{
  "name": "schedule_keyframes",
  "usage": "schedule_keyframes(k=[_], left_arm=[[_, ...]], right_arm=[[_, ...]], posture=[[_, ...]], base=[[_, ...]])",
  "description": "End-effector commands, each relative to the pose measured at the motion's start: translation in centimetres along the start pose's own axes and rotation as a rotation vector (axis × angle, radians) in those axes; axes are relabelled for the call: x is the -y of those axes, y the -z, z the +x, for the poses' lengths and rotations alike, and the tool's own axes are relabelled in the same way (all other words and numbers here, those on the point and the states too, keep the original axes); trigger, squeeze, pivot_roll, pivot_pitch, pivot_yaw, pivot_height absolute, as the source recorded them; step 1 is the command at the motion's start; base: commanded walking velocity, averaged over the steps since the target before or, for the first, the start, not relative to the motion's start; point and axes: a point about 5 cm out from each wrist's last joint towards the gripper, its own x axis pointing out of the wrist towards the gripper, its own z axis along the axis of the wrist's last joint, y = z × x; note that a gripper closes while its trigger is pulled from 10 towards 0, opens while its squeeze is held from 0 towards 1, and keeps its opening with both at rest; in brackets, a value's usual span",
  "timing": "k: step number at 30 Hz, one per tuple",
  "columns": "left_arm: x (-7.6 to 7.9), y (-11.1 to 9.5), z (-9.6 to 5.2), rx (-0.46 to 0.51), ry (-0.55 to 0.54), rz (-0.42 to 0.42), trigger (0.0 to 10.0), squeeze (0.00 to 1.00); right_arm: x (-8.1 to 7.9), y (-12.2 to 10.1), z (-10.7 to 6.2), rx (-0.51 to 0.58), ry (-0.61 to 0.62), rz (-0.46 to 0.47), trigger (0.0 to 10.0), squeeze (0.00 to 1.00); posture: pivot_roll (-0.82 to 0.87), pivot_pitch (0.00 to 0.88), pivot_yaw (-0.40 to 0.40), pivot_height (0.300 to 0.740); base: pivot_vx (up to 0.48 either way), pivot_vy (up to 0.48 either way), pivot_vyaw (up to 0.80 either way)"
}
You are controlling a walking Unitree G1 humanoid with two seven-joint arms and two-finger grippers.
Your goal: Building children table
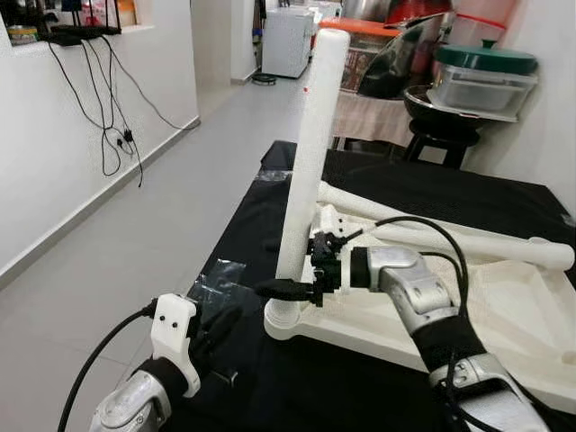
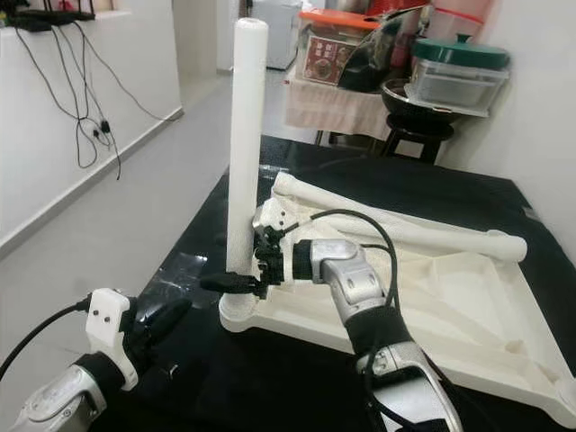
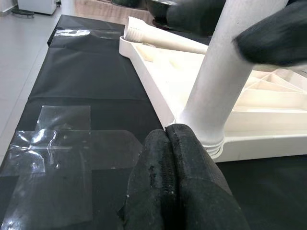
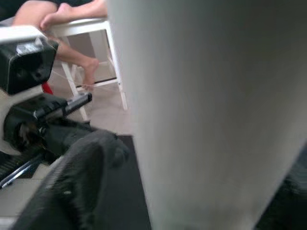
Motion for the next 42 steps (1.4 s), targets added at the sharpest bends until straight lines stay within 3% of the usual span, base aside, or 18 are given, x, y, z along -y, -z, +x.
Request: schedule_keyframes(k=[1, 9, 14, 16, 17, 18, 19, 20, 21, 24, 26, 32, 33, 34, 35, 38, 40, 42], left_arm=[[0.3, 0.4, 0.0, -0.011, 0.0, -0.008, 10.0, 0.0], [0.4, 0.3, -0.1, -0.009, 0.003, -0.011, 10.0, 0.0], [0.5, 0.2, -0.2, -0.006, 0.003, -0.012, 10.0, 0.0], [0.5, 0.2, -0.3, -0.006, 0.002, -0.011, 10.0, 0.0], [0.5, 0.1, -0.4, -0.006, 0.002, -0.011, 10.0, 0.0], [0.4, 0.1, -0.5, -0.006, 0.001, -0.01, 10.0, 0.0], [0.4, 0.1, -0.5, -0.006, 0.001, -0.01, 10.0, 0.0], [0.4, 0.0, -0.6, -0.006, 0.001, -0.01, 10.0, 0.0], [0.3, 0.0, -0.7, -0.006, 0.0, -0.009, 10.0, 0.0], [0.2, 0.0, -0.7, -0.01, -0.002, -0.006, 10.0, 0.0], [0.1, 0.1, -0.7, -0.013, -0.002, -0.009, 10.0, 0.0], [0.2, 0.2, -0.5, -0.021, 0.018, -0.008, 10.0, 0.0], [0.2, 0.2, -0.5, -0.018, 0.009, -0.008, 10.0, 0.0], [0.3, 0.2, -0.5, -0.016, 0.004, -0.008, 10.0, 0.0], [0.3, 0.2, -0.5, -0.014, 0.001, -0.008, 10.0, 0.0], [0.3, 0.2, -0.4, -0.013, -0.001, -0.009, 10.0, 0.0], [0.3, 0.2, -0.4, -0.013, 0.0, -0.01, 10.0, 0.0], [0.4, 0.3, -0.3, -0.014, 0.006, -0.015, 10.0, 0.0]], right_arm=[[-0.1, -0.3, 0.1, 0.016, -0.045, -0.009, 0.0, 0.0], [0.4, 0.0, -0.4, 0.017, -0.061, -0.019, 0.0, 0.0], [0.3, 0.3, -1.1, 0.038, 0.026, -0.037, 0.0, 0.0], [-0.2, 1.2, -1.0, 0.034, 0.136, -0.019, 0.0, 0.0], [-0.3, 2.2, 0.3, 0.03, 0.385, -0.008, 0.0, 0.0], [-1.9, 4.4, 1.6, 0.033, 0.636, 0.118, 0.0, 0.0], [-1.9, 4.4, 1.6, 0.033, 0.636, 0.118, 0.0, 0.0], [-3.2, 5.7, 2.0, 0.021, 0.815, 0.217, 0.0, 0.0], [-5.0, 6.6, 3.0, -0.022, 0.817, 0.21, 0.0, 0.0], [-5.1, 6.0, 3.2, 0.015, 0.798, 0.184, 0.0, 0.0], [-4.0, 5.1, 2.7, 0.045, 0.787, 0.127, 0.0, 0.0], [-4.1, 6.0, 2.7, -0.016, 0.789, 0.15, 0.0, 0.0], [-4.2, 5.8, 2.7, -0.021, 0.806, 0.143, 10.0, 0.0], [-4.2, 5.7, 2.6, -0.025, 0.822, 0.14, 10.0, 0.0], [-4.1, 5.3, 2.6, -0.016, 0.807, 0.136, 10.0, 1.0], [-4.1, 5.1, 2.6, -0.008, 0.792, 0.133, 10.0, 1.0], [-3.9, 4.2, 2.7, 0.048, 0.696, 0.124, 10.0, 1.0], [-3.8, 2.9, 2.8, 0.11, 0.494, 0.083, 10.0, 1.0]], posture=[[0.13, 0.0, -0.112, 0.74], [0.12, 0.0, -0.111, 0.74], [0.11, 0.0, -0.116, 0.74], [0.11, 0.0, -0.118, 0.74], [0.11, 0.001, -0.13, 0.74], [0.1, 0.007, -0.123, 0.74], [0.1, 0.007, -0.123, 0.74], [0.1, 0.007, -0.123, 0.74], [0.11, 0.013, -0.109, 0.74], [0.1, 0.004, -0.097, 0.74], [0.1, 0.0, -0.097, 0.74], [0.12, 0.0, -0.11, 0.74], [0.12, 0.0, -0.111, 0.74], [0.12, 0.0, -0.113, 0.74], [0.12, 0.0, -0.117, 0.74], [0.12, 0.0, -0.118, 0.74], [0.12, 0.0, -0.117, 0.74], [0.11, 0.0, -0.111, 0.74]], base=[[0.0, 0.0, 0.0], [0.0, 0.0, 0.0], [0.0, 0.0, 0.0], [0.0, 0.0, 0.0], [0.0, 0.0, 0.0], [0.0, 0.0, 0.0], [0.0, 0.0, 0.0], [0.0, 0.0, 0.0], [0.0, 0.0, 0.0], [0.0, 0.0, 0.0], [0.0, 0.0, 0.0], [0.0, 0.0, 0.0], [0.0, 0.0, 0.0], [0.0, 0.0, 0.0], [0.0, 0.0, 0.0], [0.0, 0.0, 0.0], [0.0, 0.0, 0.0], [0.0, 0.0, 0.0]])
